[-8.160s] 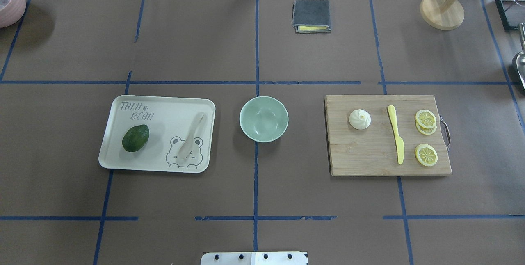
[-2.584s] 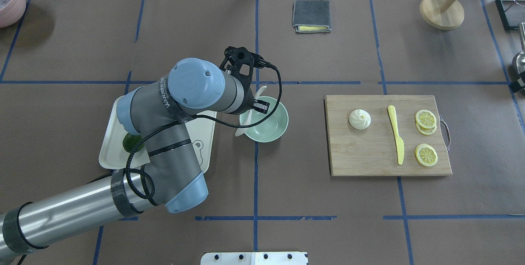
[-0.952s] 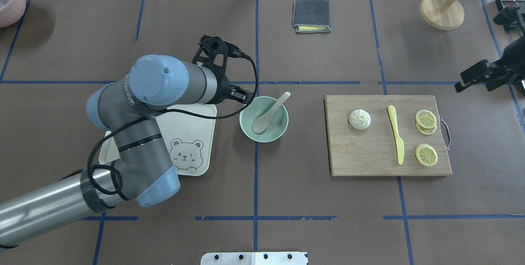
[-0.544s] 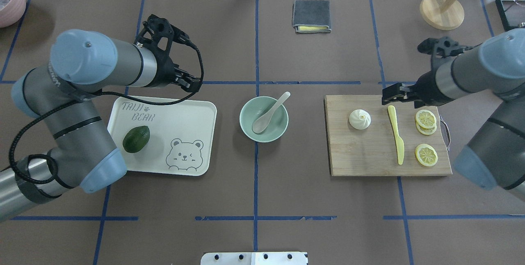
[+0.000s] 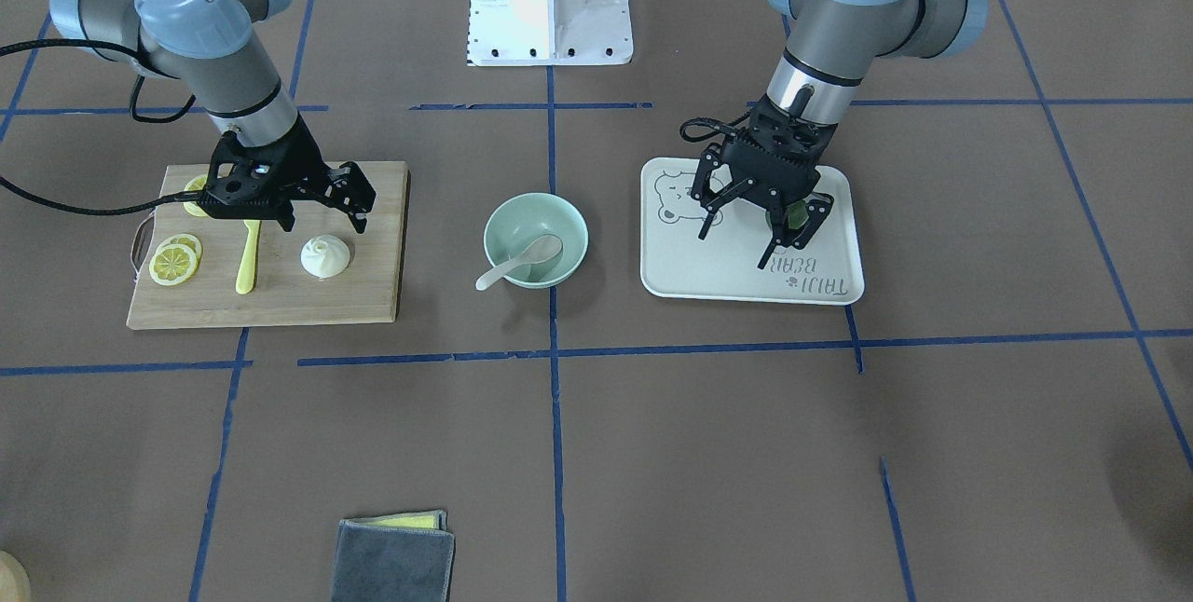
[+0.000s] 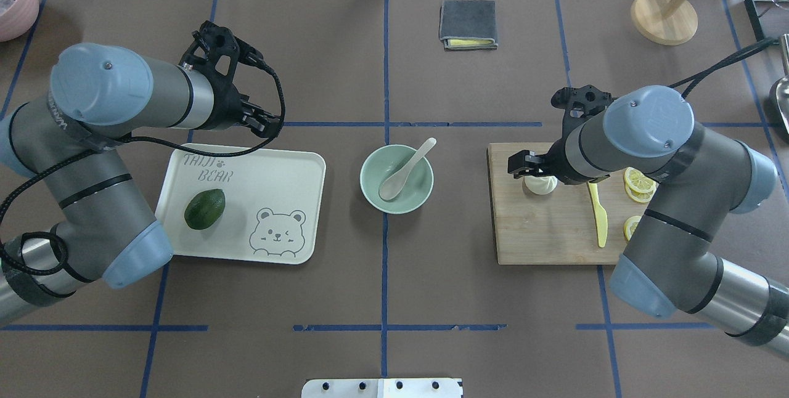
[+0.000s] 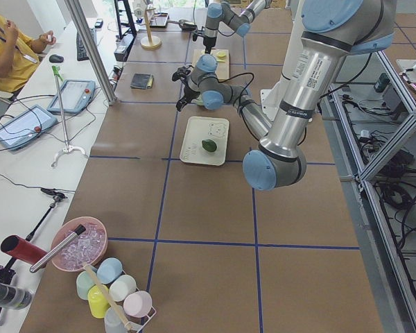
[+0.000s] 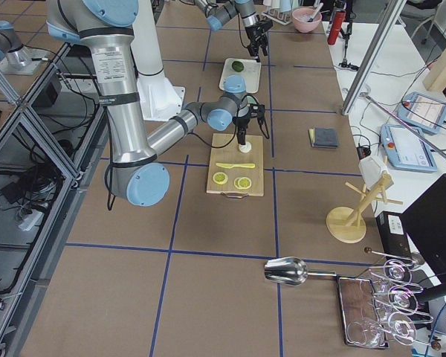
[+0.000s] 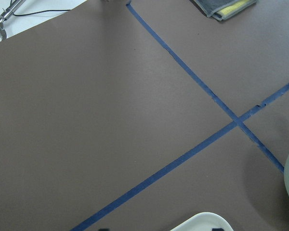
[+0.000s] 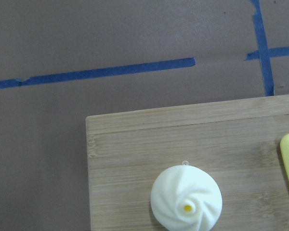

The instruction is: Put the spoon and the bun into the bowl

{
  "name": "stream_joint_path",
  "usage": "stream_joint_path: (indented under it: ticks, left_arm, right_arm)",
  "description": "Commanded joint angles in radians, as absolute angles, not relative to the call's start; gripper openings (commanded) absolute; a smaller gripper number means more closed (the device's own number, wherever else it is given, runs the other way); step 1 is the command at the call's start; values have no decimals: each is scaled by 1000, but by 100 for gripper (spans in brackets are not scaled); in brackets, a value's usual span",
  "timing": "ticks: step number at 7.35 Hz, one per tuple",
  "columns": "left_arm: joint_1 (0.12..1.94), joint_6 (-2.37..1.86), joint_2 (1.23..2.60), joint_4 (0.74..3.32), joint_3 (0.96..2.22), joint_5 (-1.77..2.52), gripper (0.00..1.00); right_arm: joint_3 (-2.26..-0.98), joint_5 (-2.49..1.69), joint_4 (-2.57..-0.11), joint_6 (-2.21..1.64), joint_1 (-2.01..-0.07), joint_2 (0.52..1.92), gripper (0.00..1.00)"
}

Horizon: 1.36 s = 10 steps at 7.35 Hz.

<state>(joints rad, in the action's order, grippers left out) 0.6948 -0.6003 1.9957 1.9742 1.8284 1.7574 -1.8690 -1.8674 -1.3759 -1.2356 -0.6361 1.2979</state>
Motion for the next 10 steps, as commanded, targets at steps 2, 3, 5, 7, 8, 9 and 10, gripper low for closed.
stream_joint_path:
  ticks: [2,3,5,7,8,9,10]
  left_arm:
    - [692,-618,1997,1976,1818,1753,77]
    - [690,-618,1997,1976,1818,1753,77]
    - [690,-618,1997,1976,1818,1752,77]
    - [692,-618,1997,1976,1818,1752,77]
    - [690,-618,1999,1976,1818,1752,77]
    - [692,-615,1999,1976,1822,1753,77]
    - [704,-604,1996,1976,1835,1756,76]
  right_arm:
    - [-1818,-1835,-1425,-1224,-620,1285,97]
    - [-1793,-1822,-1425,-1224,-615,1272,87]
    - [-1790,-1822,-1427,-1224,-620,1270,3]
    - [-1804,-1824,-1427,-1201,-629,1269,0]
    - [-1804,-1824,-1427,-1200,-632,1267,0]
    - [-1824,-1828,-1428,-1201,-643,1244,0]
    - [-1827,-1825,-1431,-1215,-643,1192,0]
